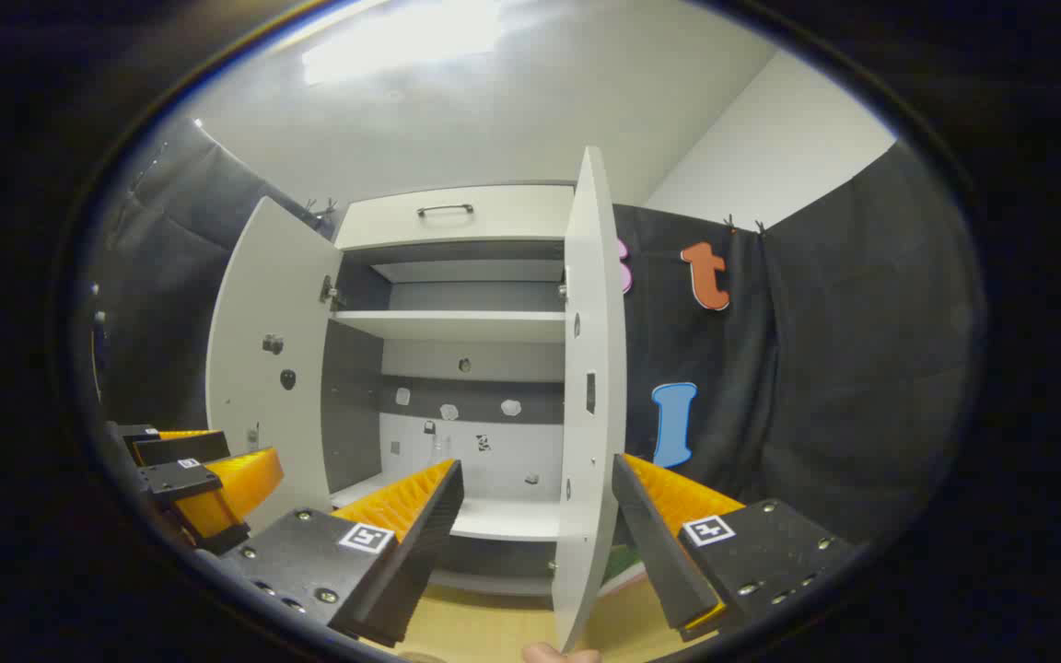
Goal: Grasp the bottle in the cabinet with the left hand and place it on the coaster, then close the right door with the right hand and the left door with the left hand.
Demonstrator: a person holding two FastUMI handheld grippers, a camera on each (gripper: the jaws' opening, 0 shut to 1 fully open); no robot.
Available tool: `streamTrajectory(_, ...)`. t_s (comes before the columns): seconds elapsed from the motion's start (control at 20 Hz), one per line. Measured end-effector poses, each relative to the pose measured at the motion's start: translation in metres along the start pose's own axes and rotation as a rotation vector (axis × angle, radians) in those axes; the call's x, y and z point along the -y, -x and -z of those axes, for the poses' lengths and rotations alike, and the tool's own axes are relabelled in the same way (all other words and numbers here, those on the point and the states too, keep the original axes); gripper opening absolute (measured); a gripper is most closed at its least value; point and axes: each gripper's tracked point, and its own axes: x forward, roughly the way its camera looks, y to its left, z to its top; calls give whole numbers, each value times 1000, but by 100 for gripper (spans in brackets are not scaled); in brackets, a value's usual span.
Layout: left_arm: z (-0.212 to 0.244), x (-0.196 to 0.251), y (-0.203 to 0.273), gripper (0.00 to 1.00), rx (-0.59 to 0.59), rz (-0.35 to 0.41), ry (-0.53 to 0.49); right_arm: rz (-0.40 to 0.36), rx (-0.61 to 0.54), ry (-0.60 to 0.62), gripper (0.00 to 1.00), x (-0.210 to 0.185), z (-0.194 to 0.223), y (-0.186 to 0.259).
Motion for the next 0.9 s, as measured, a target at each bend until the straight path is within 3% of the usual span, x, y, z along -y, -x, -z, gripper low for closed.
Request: streamTrajectory(0.9, 1, -10, 8, 96, -10, -28, -6, -9, -23, -5, 98, 0, 9, 9)
